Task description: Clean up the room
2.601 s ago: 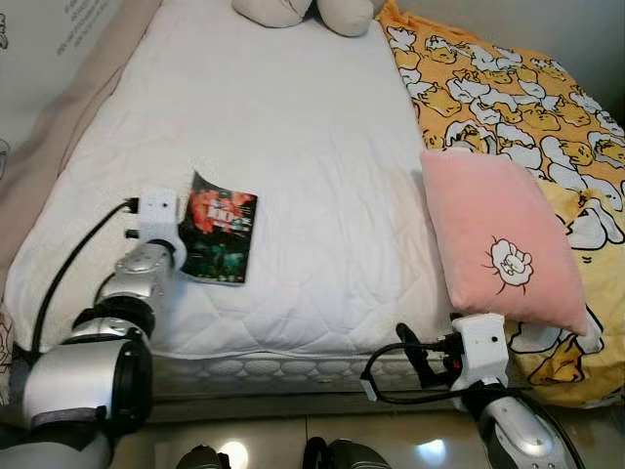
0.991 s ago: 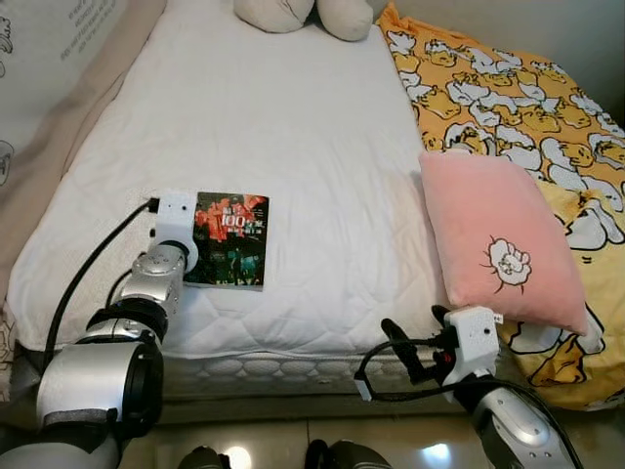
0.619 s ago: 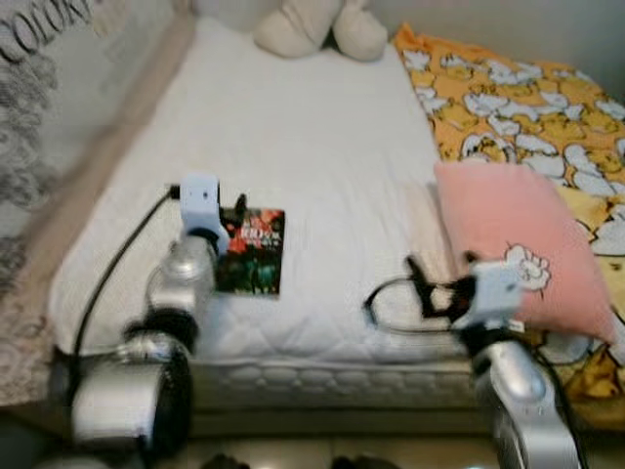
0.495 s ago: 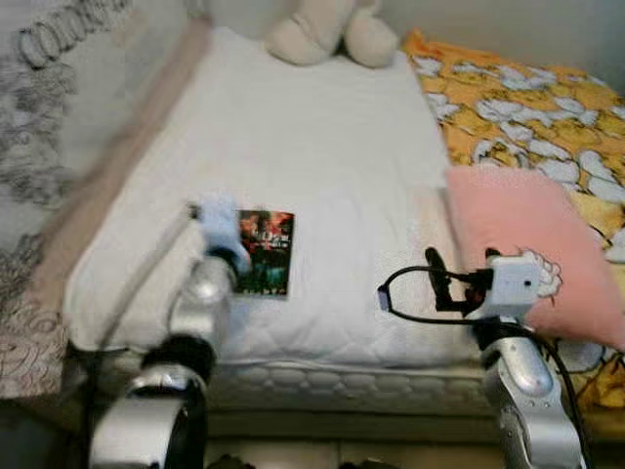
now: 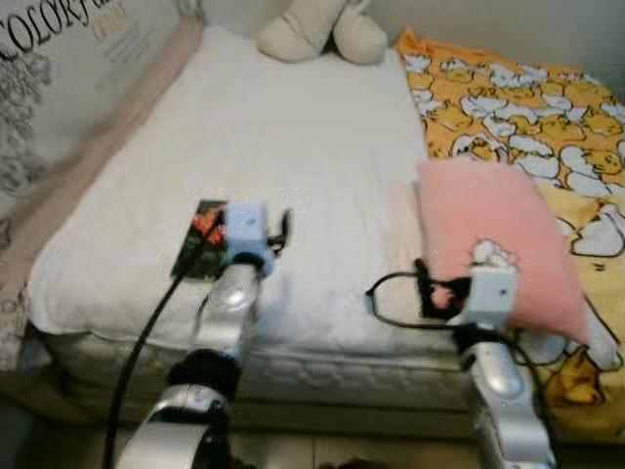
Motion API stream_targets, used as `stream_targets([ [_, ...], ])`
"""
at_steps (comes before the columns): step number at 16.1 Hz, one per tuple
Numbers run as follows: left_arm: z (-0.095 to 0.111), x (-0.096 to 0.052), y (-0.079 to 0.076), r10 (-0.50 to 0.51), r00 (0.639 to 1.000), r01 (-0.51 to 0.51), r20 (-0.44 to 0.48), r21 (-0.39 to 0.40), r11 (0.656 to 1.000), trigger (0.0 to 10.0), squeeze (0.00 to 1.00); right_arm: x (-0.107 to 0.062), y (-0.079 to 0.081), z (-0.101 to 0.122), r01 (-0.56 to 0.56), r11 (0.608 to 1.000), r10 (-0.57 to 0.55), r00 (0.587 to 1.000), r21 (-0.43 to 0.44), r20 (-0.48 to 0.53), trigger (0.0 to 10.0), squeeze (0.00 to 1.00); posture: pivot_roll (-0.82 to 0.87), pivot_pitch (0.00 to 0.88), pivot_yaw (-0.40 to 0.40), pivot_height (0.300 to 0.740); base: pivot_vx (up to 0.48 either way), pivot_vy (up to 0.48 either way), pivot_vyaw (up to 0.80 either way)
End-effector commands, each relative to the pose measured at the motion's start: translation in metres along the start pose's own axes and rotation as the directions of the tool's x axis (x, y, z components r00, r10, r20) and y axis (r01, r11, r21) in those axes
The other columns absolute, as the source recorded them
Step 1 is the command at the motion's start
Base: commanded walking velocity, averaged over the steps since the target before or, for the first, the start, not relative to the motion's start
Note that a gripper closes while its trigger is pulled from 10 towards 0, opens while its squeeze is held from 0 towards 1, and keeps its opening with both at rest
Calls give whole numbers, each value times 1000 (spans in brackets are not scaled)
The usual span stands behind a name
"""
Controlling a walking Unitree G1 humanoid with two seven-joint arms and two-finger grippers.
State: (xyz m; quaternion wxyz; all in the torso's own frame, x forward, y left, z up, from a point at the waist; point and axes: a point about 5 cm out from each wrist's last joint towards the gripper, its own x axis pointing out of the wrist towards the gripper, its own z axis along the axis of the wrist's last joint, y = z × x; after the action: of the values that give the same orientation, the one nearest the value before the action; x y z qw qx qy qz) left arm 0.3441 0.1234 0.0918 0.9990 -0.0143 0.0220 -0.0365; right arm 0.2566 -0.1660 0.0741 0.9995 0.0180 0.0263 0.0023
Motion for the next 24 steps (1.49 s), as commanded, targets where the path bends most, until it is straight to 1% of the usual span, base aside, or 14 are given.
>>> stream_targets([
  [1, 8, 3, -5, -2, 1000, 1, 25, 24, 1000, 10000, 0, 4, -7, 7, 3, 1000, -2, 999, -29, 39, 10000, 1000, -46, 0, -35, 726, 0, -439, 0],
  [3, 12, 6, -8, -14, 999, 12, 35, 59, 998, 10000, 0, 7, -8, 7, 0, 998, 3, 999, -60, 43, 10000, 1000, -45, 0, -32, 726, 0, -439, 0],
  [4, 17, 8, -7, 1, 999, -4, 45, 63, 998, 10000, 0, 10, -8, 8, -4, 998, 7, 999, -66, 51, 10000, 1000, -45, 0, -30, 726, 0, -431, 0],
  [5, 22, 10, -6, 8, 998, -11, 54, 62, 998, 10000, 1000, 12, -7, 10, -5, 997, 9, 998, -73, 65, 10000, 1000, -45, 0, -29, 726, 0, -416, 0],
  [7, 27, 13, -7, -8, 998, 3, 61, 71, 997, 10000, 1000, 15, -6, 13, -2, 997, 9, 996, -78, 86, 10000, 1000, -46, 0, -26, 726, 266, -398, 0],
  [9, 23, 13, -8, -16, 999, 13, 43, 73, 997, 10000, 1000, 14, -9, 12, 31, 996, -22, 995, -88, 100, 10000, 1000, -49, 0, -20, 726, 300, -369, 0],
  [12, 19, 11, -8, -13, 1000, 11, 24, 79, 997, 10000, 1000, 13, -13, 8, 39, 997, -33, 996, -71, 87, 10000, 1000, -50, 0, -18, 726, 309, -364, 0],
  [13, 19, 11, -8, -16, 999, 13, 31, 98, 995, 10000, 1000, 12, -12, 6, 33, 997, -28, 997, -76, 77, 10000, 1000, -49, 0, -18, 726, 322, -352, 0],
  [14, 21, 10, -8, -9, 999, 3, 48, 110, 994, 10000, 588, 13, -12, 5, 25, 995, -18, 998, -100, 65, 10000, 1000, -48, 0, -18, 726, 0, 0, 0],
  [15, 23, 10, -8, -13, 998, 6, 68, 100, 995, 10000, 0, 14, -9, 5, 3, 993, 3, 998, -115, 58, 10000, 0, -46, 0, -18, 726, 0, 0, 0],
  [16, 21, 10, -8, -18, 999, 12, 47, 114, 993, 10000, 0, 15, -9, 4, 5, 994, 1, 998, -112, 57, 10000, 0, -46, 0, -19, 726, 0, 0, 0],
  [19, 19, 10, -4, 13, 1000, -16, 28, 102, 995, 10000, 0, 15, -10, 2, 5, 995, -1, 999, -98, 47, 10000, 0, -40, 0, -24, 726, 480, 0, 0],
  [22, 21, 10, -4, 27, 999, -31, 43, 86, 996, 10000, 0, 17, -12, 3, 9, 995, -4, 999, -97, 50, 10000, 0, -38, 0, -26, 726, 480, 0, 0],
  [24, 26, 11, -7, 19, 998, -24, 64, 85, 996, 10000, 0, 21, -16, 13, 22, 996, -16, 996, -84, 82, 10000, 0, -40, 0, -26, 726, 480, 0, 0],
])
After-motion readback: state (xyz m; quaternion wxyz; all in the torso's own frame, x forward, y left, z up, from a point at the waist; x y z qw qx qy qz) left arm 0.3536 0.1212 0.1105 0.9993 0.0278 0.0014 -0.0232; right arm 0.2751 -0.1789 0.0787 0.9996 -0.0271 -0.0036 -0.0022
